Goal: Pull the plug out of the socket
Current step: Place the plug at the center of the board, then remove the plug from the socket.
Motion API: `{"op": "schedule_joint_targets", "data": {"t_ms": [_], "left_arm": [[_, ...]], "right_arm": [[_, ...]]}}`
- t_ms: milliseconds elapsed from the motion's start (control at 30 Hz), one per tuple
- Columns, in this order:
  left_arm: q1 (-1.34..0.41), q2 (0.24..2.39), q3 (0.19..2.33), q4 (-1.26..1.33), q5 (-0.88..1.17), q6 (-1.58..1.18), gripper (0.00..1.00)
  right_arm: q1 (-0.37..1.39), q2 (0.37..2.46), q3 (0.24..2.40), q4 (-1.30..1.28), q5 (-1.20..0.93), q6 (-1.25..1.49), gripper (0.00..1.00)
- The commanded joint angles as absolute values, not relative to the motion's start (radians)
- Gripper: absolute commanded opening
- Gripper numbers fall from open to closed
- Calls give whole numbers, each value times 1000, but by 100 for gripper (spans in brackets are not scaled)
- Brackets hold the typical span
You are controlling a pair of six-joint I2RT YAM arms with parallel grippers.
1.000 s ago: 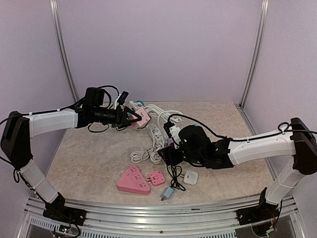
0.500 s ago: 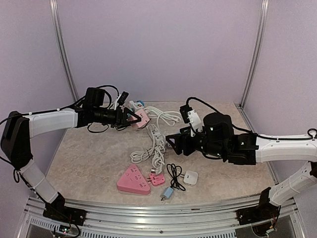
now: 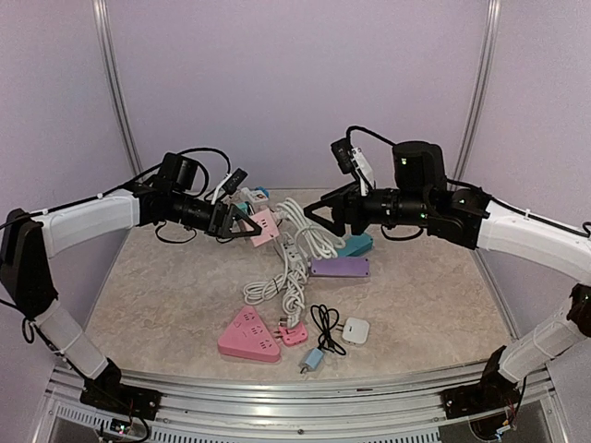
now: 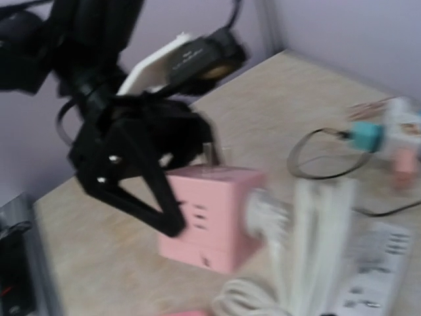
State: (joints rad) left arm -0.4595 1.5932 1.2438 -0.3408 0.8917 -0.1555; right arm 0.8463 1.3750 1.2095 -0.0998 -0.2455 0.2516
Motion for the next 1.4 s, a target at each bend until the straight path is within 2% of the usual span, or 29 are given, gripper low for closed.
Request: {"op": "schedule_joint_targets", "data": {"t_ms": [0,233,433,633,1133,1367], "left_arm": [[-484,1493,1202,-299,903,-35,9],[-661,1368,1083,-253,391,116,9],[-732,1307,1037,-210,212,169,6],[-757,1246,986,-153,162,206,6],[-787,1193,948,-121,180,258,7],[-805,1174,931,-105,157,276,7]], "right_arm": [[836,1493,1303,-205,-454,311,66],[837,1581,1290,-86,-502,523,59],[844,1571,1255,-11,-502,573,53],[856,1589,1259,-3,-502,580,46],[864,1710,1316,-14,-461,627,42],[851,1758,1316,48,-515,690,43]]}}
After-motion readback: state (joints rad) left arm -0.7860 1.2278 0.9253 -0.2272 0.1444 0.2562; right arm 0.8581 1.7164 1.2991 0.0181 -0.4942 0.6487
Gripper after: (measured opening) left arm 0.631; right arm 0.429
